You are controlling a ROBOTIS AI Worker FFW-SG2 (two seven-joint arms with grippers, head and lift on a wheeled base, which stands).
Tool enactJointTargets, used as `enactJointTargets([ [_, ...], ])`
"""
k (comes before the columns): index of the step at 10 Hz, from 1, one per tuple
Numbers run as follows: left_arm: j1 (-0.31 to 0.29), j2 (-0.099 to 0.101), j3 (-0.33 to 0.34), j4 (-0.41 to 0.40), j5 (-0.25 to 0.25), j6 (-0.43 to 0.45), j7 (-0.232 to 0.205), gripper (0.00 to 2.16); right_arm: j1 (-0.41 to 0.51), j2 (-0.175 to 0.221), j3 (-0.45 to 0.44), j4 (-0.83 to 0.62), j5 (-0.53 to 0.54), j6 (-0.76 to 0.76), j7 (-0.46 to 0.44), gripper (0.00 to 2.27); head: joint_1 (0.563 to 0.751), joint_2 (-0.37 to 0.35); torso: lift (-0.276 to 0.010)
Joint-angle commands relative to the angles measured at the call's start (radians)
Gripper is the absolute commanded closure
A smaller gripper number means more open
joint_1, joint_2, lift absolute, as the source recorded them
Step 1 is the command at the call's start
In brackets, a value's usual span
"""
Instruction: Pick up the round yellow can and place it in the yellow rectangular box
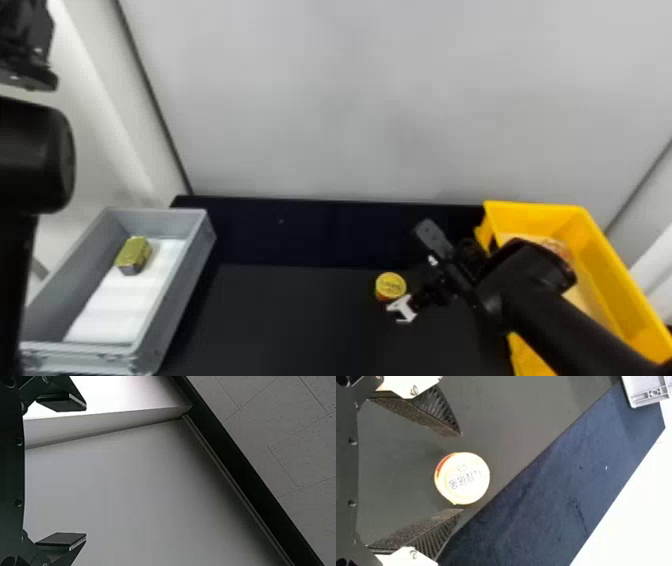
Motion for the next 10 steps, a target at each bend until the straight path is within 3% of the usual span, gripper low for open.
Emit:
enactJointTargets([
  [1, -0.001, 0.0, -0.002, 0.001, -0.001, 0.0, 0.0, 0.13, -0.002, -0.001, -0.02, 0.02, 0.007, -0.021, -0.002, 0.11, 0.663, 0.054, -0.01],
  [10, -0.007, -0.003, -0.008, 0.008, -0.001, -0.011, 0.001, 0.13, 0.005, 0.038, -0.097, 0.095, -0.011, -0.113, -0.034, 0.12, 0.663, 0.054, -0.01],
])
